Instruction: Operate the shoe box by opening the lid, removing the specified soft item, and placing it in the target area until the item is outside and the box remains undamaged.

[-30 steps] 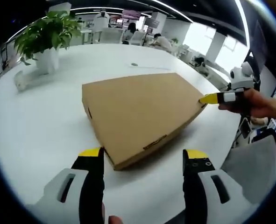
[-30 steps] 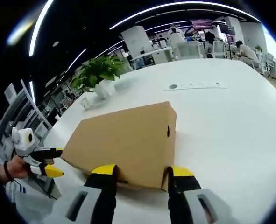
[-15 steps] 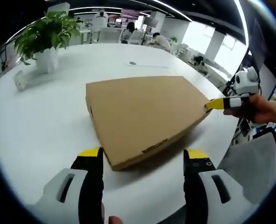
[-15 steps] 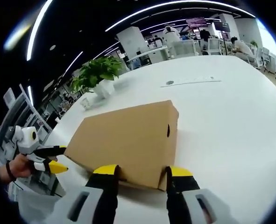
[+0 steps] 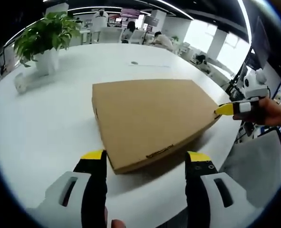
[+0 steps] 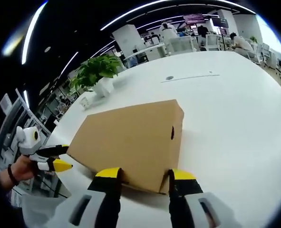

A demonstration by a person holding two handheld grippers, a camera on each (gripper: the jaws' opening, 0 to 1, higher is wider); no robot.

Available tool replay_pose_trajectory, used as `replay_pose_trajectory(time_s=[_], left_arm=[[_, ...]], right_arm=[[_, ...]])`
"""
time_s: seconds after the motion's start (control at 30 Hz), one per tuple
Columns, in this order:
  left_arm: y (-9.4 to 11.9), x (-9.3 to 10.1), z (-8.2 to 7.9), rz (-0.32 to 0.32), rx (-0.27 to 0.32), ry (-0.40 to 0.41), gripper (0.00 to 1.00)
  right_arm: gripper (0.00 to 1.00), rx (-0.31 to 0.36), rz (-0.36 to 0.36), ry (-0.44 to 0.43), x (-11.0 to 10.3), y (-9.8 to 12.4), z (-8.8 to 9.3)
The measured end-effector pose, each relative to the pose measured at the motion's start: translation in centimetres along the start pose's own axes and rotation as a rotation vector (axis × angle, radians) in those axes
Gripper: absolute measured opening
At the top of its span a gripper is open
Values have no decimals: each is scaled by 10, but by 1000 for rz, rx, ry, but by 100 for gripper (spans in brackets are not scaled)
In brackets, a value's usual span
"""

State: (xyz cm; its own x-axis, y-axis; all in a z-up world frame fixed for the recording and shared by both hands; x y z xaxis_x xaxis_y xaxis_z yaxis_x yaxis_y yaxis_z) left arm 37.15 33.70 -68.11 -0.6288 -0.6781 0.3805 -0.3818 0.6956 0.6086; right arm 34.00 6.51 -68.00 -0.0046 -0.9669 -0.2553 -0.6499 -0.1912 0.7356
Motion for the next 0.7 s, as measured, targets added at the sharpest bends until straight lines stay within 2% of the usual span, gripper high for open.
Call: replay_pose_trajectory(time_s=[0.13,0.33,0.7], left_arm=[[2,-2,1,6,1,-11,64],[3,-1,2,10,-17,-33,62],[13,-3,9,1,-8,-23,60]], right_arm=[[35,10,5,-11,-1,2,6],[36,7,7,-5,-1,0,3],[37,-1,14,23,-11,-5,-1]])
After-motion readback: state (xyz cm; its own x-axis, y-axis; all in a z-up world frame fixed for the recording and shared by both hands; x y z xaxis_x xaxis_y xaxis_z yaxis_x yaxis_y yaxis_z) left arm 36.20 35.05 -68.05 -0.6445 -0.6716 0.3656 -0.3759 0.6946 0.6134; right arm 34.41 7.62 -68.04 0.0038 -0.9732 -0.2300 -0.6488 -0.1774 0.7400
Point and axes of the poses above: the point that each gripper's makers call its tool centre point, and the gripper's own axes: y roughly backward along the fingers, x roughly to its right, z roughly out of its underside, the point moved 5 cm from there along y, roughly backward along the fingers, and after that the axes turned 12 degrees about z, right-handed, at the moved point
